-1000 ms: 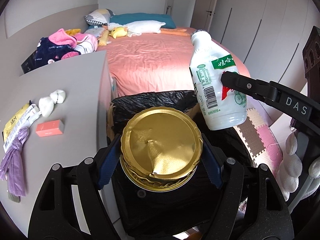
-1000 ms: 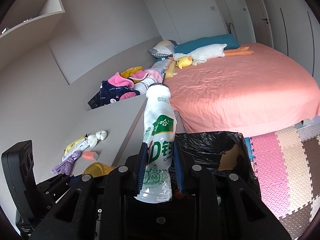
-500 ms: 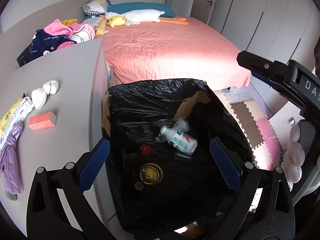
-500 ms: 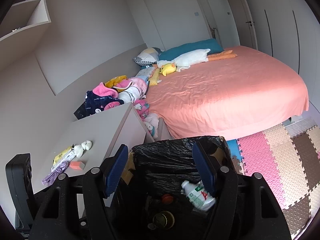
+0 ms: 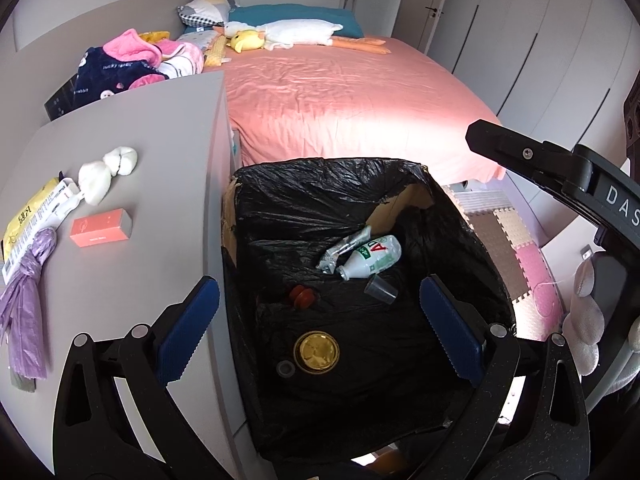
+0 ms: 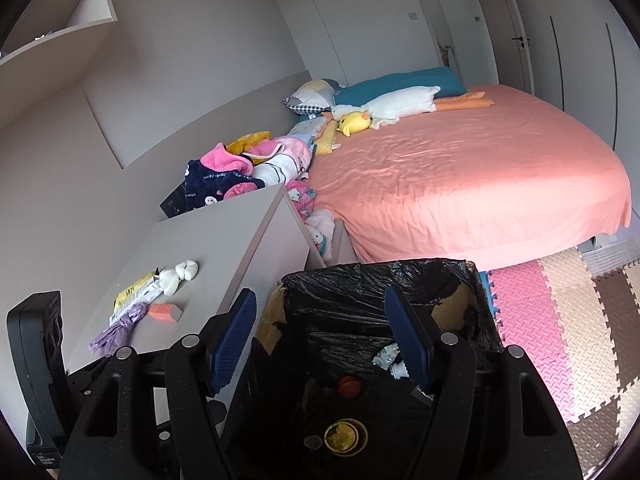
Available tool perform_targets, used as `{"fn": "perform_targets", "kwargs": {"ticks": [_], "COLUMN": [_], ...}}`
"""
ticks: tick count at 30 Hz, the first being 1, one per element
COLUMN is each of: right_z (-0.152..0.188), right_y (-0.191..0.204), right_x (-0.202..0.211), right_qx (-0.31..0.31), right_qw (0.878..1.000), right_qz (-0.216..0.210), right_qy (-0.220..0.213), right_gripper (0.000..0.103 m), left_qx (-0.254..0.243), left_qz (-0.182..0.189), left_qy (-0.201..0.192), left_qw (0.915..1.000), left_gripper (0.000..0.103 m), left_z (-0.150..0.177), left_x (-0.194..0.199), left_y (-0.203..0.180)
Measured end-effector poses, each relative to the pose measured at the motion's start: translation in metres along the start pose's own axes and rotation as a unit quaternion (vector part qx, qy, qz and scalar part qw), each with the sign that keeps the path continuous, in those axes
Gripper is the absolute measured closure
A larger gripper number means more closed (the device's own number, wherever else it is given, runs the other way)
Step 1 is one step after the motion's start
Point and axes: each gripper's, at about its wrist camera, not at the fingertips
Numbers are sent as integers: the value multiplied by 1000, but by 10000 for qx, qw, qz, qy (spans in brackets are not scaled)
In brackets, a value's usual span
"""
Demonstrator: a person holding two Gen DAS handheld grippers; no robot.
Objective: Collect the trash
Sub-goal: 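Move the left tool to the purple plastic bag while the right tool moves to the pink eraser box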
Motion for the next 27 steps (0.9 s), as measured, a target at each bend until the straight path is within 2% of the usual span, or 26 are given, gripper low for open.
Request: {"fn": "perform_targets", "kwargs": {"ticks": [27], "right_z": [13], "right_y": [92], "right_x": [-54], "right_qx": [870], "right_qw": [9925], "right_qz": [-677], "right_qy": [531], "right_gripper": [34], "left_qx": [764], "left_qz": [-720], "left_qy": [-172], "left_qw": [9943], "left_gripper": [6], "left_z": [20], "left_x": [35], "left_y": [96]}}
Point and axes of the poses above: each gripper's, at about its wrist camera, not at the fingertips, and x roughly against the way its jaws point, y to its left, z to its underside, and after that the axes turned 3 degrees about z, right-handed
